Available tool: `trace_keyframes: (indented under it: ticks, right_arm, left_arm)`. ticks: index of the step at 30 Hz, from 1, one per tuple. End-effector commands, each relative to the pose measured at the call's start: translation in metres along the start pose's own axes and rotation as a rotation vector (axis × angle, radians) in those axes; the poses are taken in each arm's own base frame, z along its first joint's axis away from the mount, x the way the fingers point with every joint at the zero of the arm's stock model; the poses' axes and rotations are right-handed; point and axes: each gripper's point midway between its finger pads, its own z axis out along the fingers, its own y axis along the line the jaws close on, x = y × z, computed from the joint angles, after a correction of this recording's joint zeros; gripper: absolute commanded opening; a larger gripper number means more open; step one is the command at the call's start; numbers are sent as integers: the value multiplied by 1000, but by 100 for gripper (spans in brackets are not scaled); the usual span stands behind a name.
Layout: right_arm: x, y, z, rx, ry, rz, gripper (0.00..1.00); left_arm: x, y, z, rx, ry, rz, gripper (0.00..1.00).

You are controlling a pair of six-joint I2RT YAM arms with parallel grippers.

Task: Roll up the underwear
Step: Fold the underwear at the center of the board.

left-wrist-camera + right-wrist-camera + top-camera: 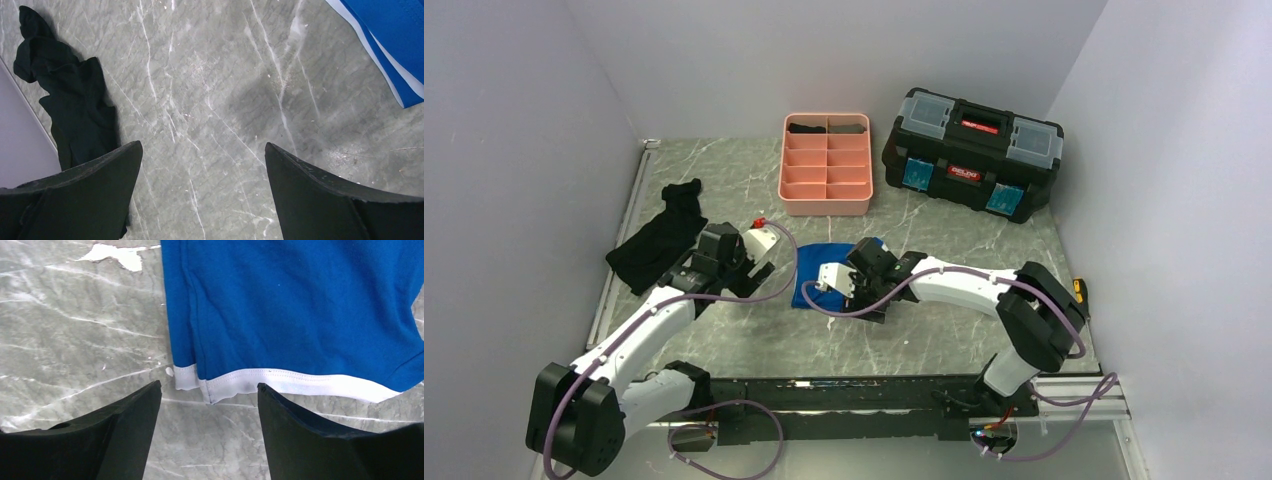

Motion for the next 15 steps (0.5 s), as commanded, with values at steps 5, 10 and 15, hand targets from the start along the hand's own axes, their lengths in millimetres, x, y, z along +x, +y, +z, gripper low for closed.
trace_keyframes:
  ticks: [5,10,15]
  right_arm:
    - [-12,-12,6,45,-9,-6,62]
    - [-9,-9,10,36,1,4,54]
    - [-5,-6,14,29,12,9,47]
  left_arm:
    - [-9,2,-4,16,-43,-9,99]
    - [-9,2,-6,25,-46,-11,99]
    - [-10,5,-7,23,-47,-6,99]
